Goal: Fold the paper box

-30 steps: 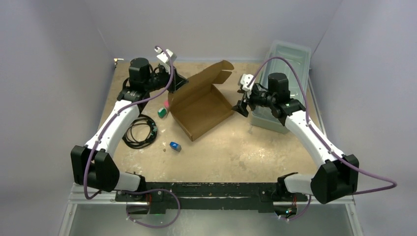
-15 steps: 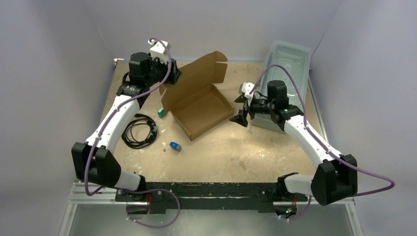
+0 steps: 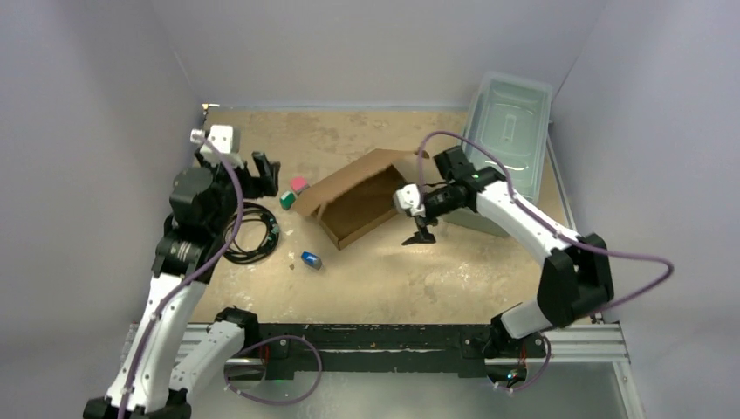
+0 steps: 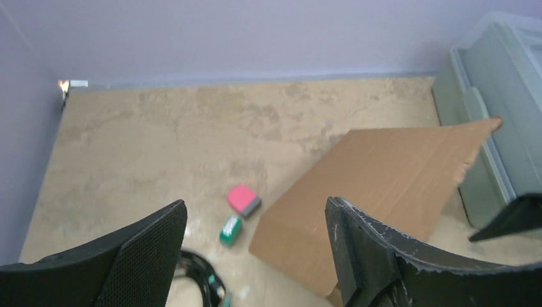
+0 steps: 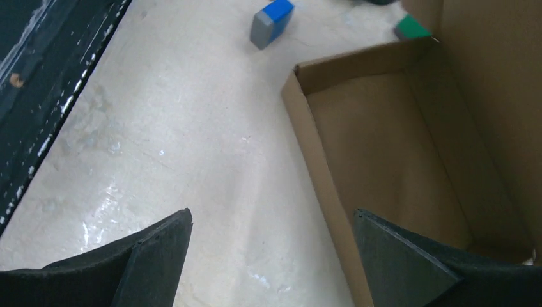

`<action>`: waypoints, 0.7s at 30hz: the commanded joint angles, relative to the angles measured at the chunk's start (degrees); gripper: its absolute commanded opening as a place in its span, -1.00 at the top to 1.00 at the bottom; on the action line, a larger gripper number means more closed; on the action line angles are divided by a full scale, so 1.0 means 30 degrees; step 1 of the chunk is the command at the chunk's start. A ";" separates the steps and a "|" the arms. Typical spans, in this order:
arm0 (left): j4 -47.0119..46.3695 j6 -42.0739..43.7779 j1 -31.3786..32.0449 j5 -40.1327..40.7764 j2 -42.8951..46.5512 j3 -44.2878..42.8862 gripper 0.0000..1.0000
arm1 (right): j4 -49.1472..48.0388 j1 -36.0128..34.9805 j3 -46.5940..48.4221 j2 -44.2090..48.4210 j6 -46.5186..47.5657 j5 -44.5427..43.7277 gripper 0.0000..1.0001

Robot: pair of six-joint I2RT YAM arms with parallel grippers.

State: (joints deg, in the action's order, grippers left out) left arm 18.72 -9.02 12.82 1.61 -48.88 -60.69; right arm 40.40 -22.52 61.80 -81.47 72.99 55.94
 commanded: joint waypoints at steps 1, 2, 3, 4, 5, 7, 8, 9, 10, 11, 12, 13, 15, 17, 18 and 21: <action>0.2251 -0.2370 -0.0080 0.1091 0.2959 0.2718 -0.56 | 0.3214 -0.2695 0.3669 -0.2171 0.2426 -0.3133 -0.98; 0.2167 -0.2724 -0.0083 0.1009 0.3678 0.3285 -0.56 | 0.2235 -0.3106 0.4252 -0.2740 0.1221 -0.3840 -0.98; 0.2102 -0.3054 -0.0084 0.1035 0.4170 0.3763 -0.56 | 0.1701 -0.3362 0.4929 -0.3306 -0.0193 -0.4543 -0.98; 0.2013 -0.3227 -0.0084 0.1005 0.4543 0.4210 -0.56 | 0.1052 -0.3486 0.5593 -0.3842 -0.1633 -0.5107 -0.98; 0.2021 -0.3318 -0.0084 0.0964 0.4711 0.4504 -0.56 | 0.0703 -0.3479 0.6119 -0.4246 -0.2674 -0.5240 -0.98; 0.2118 -0.3350 -0.0084 0.0433 0.4574 0.5146 -0.55 | -0.0322 -0.3482 0.6357 -0.4380 -0.4088 -0.5859 -0.98; 0.2191 -0.3222 -0.0084 0.0175 0.4363 0.5346 -0.52 | -0.0981 -0.3483 0.6119 -0.4090 -0.4541 -0.6052 -0.98; 0.2241 -0.3182 -0.0084 0.0007 0.4099 0.5547 -0.51 | -0.1924 -0.3461 0.5833 -0.3742 -0.4949 -0.6200 -0.98; 0.2203 -0.3093 -0.0084 -0.0328 0.3820 0.5726 -0.49 | -0.2390 -0.3463 0.5673 -0.3453 -0.5311 -0.6369 -0.98; 0.2033 -0.2975 -0.0084 -0.1070 0.3588 0.5880 -0.48 | -0.2689 -0.3451 0.5587 -0.3223 -0.5653 -0.6474 -0.98; 0.1734 -0.2946 -0.0084 -0.1880 0.3379 0.6024 -0.46 | -0.2723 -0.3446 0.5627 -0.3053 -0.5795 -0.6466 -0.98; 0.1301 -0.2913 -0.0084 -0.3018 0.3261 0.6156 -0.46 | -0.2753 -0.3438 0.5720 -0.3023 -0.5849 -0.6490 -0.98; -0.0174 -0.2882 -0.0084 -0.5834 0.3265 0.6560 -0.46 | -0.3021 -0.3420 0.5913 -0.3200 -0.6241 -0.6537 -0.98; -0.2018 -0.2897 -0.0084 -0.8255 0.3404 0.6922 -0.47 | -0.3160 -0.3438 0.6162 -0.3470 -0.6487 -0.6551 -0.98; -0.2849 -0.2801 -0.0084 -0.9268 0.3470 0.7052 -0.47 | -0.3291 -0.3422 0.6197 -0.3577 -0.6760 -0.6526 -0.98; -0.5070 -0.2598 -0.0055 -1.1735 0.3628 0.7445 -0.56 | -0.3985 -0.3435 0.6157 -0.3868 -0.7730 -0.6342 -0.98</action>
State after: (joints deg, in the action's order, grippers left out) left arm 17.54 -16.97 12.78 -18.04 -39.55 -39.00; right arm 32.47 -32.82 78.43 -92.66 54.94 36.93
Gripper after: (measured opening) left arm 0.747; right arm 0.987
